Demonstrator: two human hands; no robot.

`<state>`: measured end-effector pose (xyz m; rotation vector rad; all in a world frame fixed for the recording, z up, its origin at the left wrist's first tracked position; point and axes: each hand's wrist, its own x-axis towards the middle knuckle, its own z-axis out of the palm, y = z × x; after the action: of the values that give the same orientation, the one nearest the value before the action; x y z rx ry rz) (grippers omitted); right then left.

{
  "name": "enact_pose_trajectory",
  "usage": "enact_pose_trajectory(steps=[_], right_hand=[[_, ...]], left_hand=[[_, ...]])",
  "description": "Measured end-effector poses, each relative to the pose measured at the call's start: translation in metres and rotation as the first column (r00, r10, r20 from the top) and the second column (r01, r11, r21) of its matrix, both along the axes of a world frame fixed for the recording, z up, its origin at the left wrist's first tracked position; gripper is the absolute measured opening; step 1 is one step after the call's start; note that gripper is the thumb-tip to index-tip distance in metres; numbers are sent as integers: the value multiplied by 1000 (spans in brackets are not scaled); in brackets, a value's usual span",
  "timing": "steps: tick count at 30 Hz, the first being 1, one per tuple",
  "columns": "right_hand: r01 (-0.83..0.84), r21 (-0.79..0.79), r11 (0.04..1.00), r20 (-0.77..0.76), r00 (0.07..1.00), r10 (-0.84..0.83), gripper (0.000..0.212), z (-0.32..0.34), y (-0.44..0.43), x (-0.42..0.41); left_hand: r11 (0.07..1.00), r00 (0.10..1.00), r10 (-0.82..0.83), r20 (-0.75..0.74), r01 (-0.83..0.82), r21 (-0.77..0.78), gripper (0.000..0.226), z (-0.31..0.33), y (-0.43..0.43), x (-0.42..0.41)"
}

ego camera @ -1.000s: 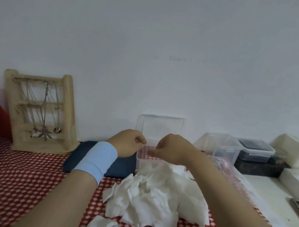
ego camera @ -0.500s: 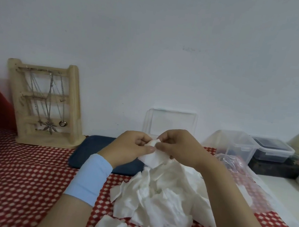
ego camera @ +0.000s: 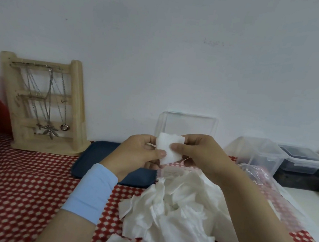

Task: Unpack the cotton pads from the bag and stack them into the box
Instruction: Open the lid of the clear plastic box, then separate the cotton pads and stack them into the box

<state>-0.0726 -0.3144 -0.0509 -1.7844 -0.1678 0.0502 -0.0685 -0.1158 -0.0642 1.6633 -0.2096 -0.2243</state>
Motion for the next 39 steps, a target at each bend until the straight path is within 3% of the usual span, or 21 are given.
enact_pose_trajectory(steps=[4, 10, 13, 17, 23, 28, 34, 39], right_hand=[[24, 47, 999, -70, 997, -21, 24, -2, 1, 1], [81, 112, 990, -146, 987, -65, 22, -4, -1, 3], [205, 172, 963, -93, 977, -192, 17, -2, 3, 2], [343, 111, 933, 90, 931, -353, 24, 2, 0, 2], [97, 87, 991, 96, 990, -106, 20, 10, 1, -6], [44, -39, 998, 119, 992, -39, 6, 17, -4, -11], [-27, -278, 960, 203, 975, 87, 7, 26, -2, -18], [37, -331, 943, 235, 971, 45, 10, 17, 0, -11]], left_hand=[[999, 998, 36, -43, -36, -9, 23, -3, 3, 3], [1000, 997, 5, -83, -4, 14, 23, -4, 9, 3], [1000, 995, -3, -97, 5, 21, 22, -6, 10, 4], [998, 988, 37, -150, -44, -43, 17, -9, 14, 6], [969, 977, 125, -175, -158, -192, 17, -10, 6, 5], [961, 978, 143, -154, -174, -213, 20, -7, 4, 2], [998, 988, -17, -152, 6, -68, 17, -3, -1, -5], [991, 979, -129, -159, 121, -61, 26, -2, -5, -7]])
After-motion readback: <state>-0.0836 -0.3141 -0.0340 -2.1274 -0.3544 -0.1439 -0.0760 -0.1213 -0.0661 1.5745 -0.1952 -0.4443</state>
